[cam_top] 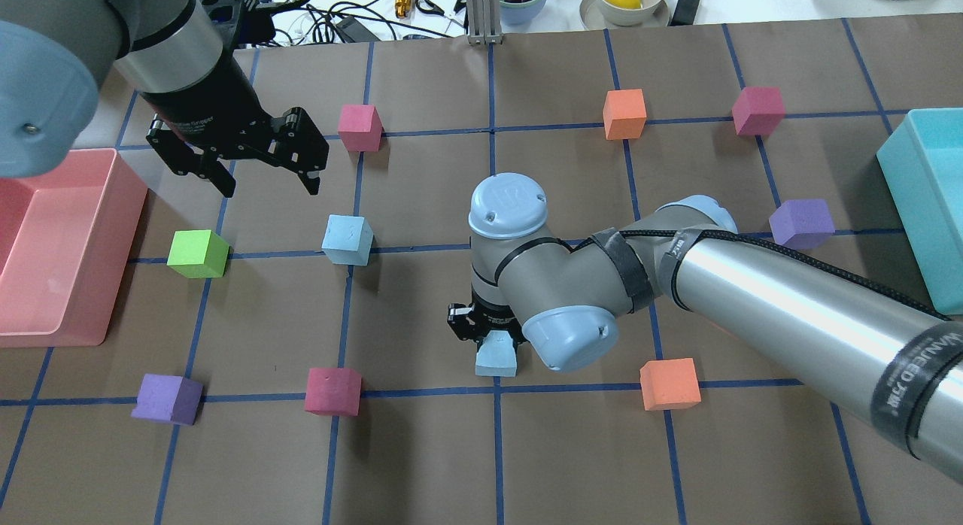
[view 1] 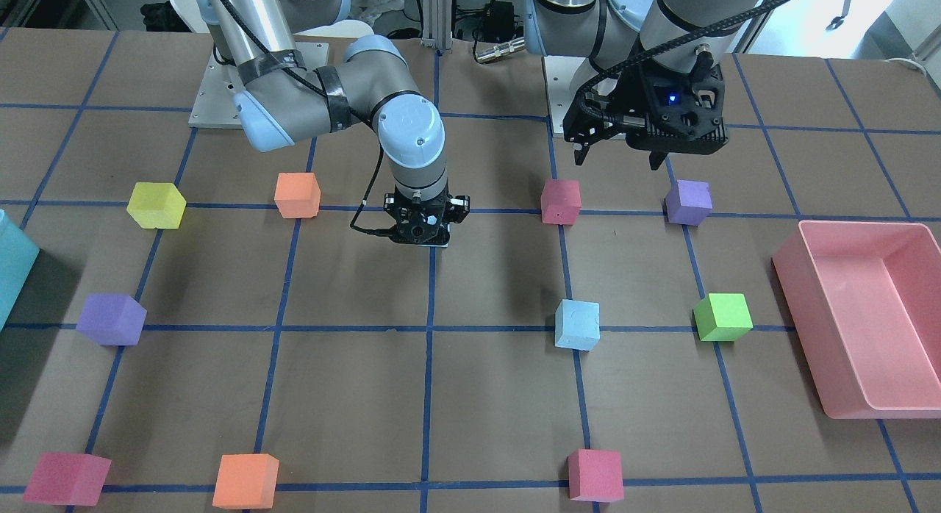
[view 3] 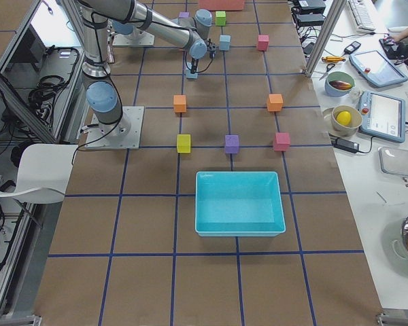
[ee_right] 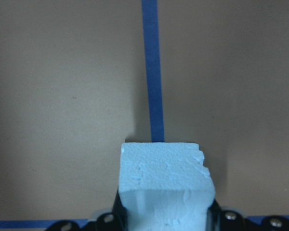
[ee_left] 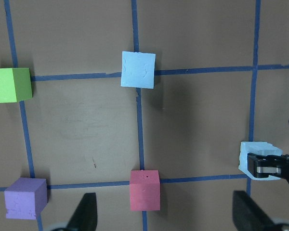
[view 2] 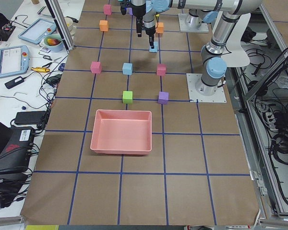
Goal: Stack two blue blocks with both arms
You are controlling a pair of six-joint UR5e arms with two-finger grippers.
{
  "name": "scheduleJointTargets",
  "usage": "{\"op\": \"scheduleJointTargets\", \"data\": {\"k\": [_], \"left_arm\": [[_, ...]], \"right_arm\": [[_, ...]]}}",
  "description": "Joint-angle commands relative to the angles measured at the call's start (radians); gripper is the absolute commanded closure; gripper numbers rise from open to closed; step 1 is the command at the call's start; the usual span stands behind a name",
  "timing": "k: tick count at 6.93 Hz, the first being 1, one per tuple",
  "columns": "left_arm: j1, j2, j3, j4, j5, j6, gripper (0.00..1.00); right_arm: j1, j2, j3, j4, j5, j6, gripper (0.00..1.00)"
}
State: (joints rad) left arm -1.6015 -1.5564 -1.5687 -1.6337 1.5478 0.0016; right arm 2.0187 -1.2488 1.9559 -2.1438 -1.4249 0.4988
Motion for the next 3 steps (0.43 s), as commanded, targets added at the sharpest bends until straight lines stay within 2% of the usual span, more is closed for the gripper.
{"op": "scheduleJointTargets", "data": {"k": [1, 2, 3], "left_arm": [[0.0, -0.001, -0.001, 0.0, 0.0, 0.0, 0.0], [0.0, -0.001, -0.002, 0.0, 0.0, 0.0, 0.0], [0.002, -0.001, -0.007, 0.0, -0.002, 0.003, 0.0]], "right_arm": [[0.0, 0.002, 0.006, -0.025, 0.004, -0.002, 0.15], [-0.001, -0.001, 0.003, -0.036, 0.003, 0.003, 0.0], [-0.003, -0.011, -0.002, -0.039, -0.005, 0.001, 0.0]]}}
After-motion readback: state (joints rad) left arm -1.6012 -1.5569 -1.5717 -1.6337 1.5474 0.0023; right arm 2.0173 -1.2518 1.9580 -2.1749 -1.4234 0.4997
